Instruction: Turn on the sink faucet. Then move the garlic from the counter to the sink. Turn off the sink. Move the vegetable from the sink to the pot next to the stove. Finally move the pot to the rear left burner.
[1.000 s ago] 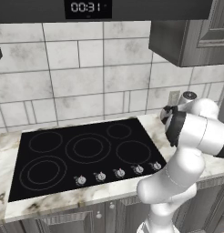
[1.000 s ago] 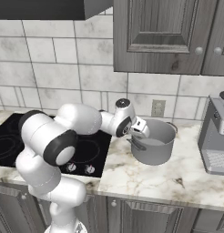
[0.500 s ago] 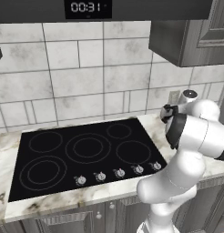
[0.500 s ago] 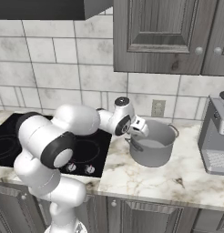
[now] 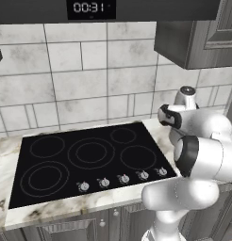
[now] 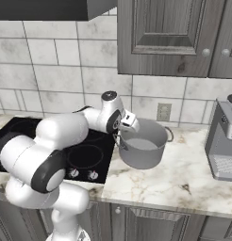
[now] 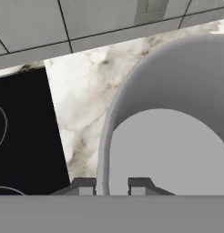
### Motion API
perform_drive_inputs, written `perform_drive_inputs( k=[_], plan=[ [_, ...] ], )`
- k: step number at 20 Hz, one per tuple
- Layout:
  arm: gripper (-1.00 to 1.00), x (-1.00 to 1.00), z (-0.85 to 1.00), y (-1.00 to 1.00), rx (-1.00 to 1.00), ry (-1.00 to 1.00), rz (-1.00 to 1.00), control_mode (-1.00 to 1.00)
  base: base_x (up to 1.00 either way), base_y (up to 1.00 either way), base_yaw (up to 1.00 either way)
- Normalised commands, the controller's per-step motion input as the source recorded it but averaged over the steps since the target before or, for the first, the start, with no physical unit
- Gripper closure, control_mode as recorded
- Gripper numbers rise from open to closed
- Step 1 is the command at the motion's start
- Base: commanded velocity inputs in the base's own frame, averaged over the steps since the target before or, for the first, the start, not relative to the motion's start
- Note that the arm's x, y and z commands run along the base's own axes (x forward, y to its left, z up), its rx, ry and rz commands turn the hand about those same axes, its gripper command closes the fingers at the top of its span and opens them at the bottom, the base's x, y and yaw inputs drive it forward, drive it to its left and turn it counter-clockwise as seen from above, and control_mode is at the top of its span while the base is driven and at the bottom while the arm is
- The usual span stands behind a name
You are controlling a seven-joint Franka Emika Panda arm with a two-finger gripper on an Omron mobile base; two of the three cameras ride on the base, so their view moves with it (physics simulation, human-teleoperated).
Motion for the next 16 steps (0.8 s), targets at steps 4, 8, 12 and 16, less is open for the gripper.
perform_drive_inputs(
  k=[4, 8, 12, 16],
  plan=[
    [1.00, 0.00, 0.35, 0.75, -0.01, -0.01, 0.11, -1.00, 0.00, 0.00, 0.00],
    [1.00, 0.00, 0.28, 0.90, 0.00, 0.00, 0.16, -1.00, 0.00, 0.00, 0.00],
    [1.00, 0.04, 0.23, 1.00, 0.00, 0.00, 0.23, -1.00, 0.00, 0.00, 0.00],
    [1.00, 0.07, 0.16, 1.00, -0.04, 0.00, 0.29, -1.00, 0.00, 0.00, 0.00]
  ],
)
